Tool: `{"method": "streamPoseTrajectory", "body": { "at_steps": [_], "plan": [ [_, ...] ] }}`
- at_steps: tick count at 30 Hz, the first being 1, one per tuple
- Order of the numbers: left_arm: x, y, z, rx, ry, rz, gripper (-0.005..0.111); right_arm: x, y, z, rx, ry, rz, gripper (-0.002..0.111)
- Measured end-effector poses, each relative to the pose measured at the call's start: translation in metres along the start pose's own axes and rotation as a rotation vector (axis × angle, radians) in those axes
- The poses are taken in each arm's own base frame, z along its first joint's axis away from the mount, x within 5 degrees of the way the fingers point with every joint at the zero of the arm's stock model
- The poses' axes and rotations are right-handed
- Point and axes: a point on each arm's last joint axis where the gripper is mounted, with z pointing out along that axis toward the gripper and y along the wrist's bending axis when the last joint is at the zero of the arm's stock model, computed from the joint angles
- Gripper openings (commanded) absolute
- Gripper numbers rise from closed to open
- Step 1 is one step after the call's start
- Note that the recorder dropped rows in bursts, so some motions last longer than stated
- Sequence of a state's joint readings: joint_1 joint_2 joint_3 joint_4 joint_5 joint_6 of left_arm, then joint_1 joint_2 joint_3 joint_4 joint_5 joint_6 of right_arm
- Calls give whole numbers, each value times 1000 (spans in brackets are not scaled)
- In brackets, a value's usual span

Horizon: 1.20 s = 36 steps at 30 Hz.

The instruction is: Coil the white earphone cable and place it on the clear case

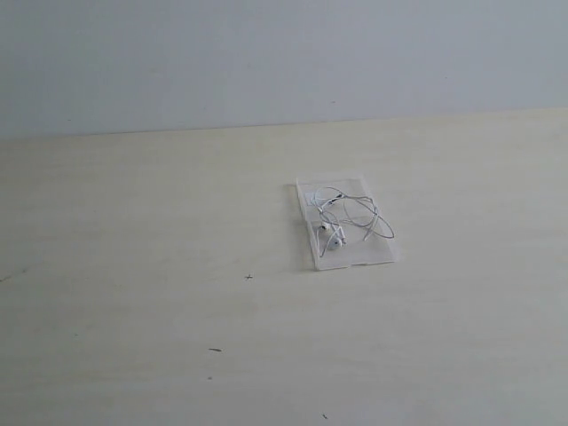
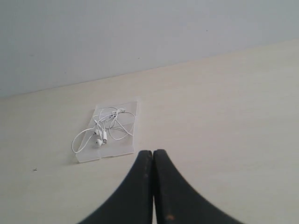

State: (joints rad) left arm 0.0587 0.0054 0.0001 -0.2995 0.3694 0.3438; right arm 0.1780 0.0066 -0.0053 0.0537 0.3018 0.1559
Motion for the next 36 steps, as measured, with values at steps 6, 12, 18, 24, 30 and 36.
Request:
{"method": "streamPoseTrajectory", "body": {
  "at_steps": [6, 12, 18, 24, 30, 36],
  "plan": [
    [0, 0, 0, 0, 0, 0, 0, 0, 0, 0, 0, 0, 4, 0],
    [0, 0, 0, 0, 0, 0, 0, 6, -1, 0, 11, 69, 4, 0],
    [0, 0, 0, 0, 0, 0, 0, 8, -1, 0, 14, 86, 4, 0],
    [0, 0, 0, 0, 0, 0, 0, 8, -1, 0, 14, 89, 4, 0],
    [0, 0, 0, 0, 0, 0, 0, 8, -1, 0, 14, 89, 4, 0],
    [0, 0, 0, 0, 0, 0, 0, 8, -4, 0, 45, 82, 11, 0]
  ]
}}
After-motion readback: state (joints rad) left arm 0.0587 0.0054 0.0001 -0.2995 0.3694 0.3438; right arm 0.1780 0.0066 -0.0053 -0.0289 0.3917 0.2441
